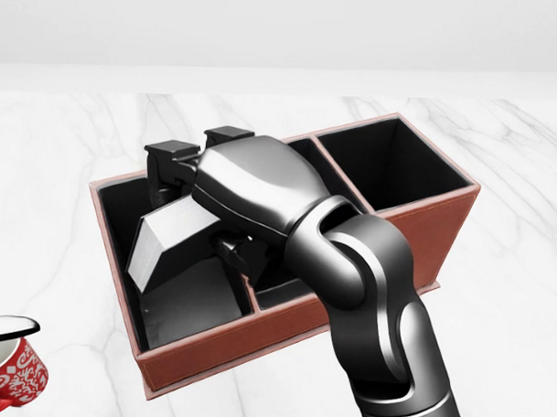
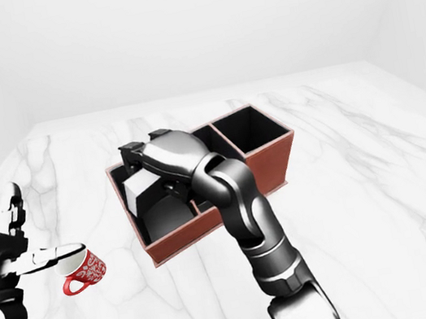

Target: Pick up the book and place it in the left compartment of the caddy.

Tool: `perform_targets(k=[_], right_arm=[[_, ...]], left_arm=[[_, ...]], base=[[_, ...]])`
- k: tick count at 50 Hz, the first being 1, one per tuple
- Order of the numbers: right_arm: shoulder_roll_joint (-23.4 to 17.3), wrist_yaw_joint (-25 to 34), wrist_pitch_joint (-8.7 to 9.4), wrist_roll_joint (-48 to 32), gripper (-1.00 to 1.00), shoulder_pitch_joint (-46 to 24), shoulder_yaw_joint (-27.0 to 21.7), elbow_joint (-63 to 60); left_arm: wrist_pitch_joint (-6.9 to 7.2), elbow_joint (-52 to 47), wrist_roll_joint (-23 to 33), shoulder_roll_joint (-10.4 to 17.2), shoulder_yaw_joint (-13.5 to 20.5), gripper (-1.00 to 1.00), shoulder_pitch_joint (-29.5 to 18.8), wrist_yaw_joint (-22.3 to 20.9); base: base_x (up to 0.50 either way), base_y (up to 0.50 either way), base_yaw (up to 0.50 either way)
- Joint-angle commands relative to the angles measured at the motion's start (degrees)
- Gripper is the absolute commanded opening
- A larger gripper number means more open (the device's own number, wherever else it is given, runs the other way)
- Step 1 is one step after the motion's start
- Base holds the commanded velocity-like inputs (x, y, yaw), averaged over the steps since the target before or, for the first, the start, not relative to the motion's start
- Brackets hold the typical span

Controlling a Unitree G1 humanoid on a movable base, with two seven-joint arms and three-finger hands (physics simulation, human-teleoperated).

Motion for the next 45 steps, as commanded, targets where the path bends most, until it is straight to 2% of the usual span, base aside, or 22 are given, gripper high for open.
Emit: perform_targets(k=[1,7,45], right_arm=[[2.0,0.0,0.00,-1.4,-1.00,0.8,0.4,-1.8],[2.9,0.0,0.00,-1.6,-1.00,1.1,1.0,-1.7],[2.0,0.0,0.00,-4.4,-1.00,0.3,0.5,8.0]], left_arm=[[0.00,-0.3,-0.7,-0.4,0.7,1.00,0.8,-0.5],[0.00,0.4,-1.0,-0.5,0.8,1.00,1.0,-0.7],[0.00,1.8,-1.8,-1.5,2.1,1.00,3.1,-1.7]], base=[[0.00,0.00,0.00],[0.00,0.00,0.00],[0.00,0.00,0.00]])
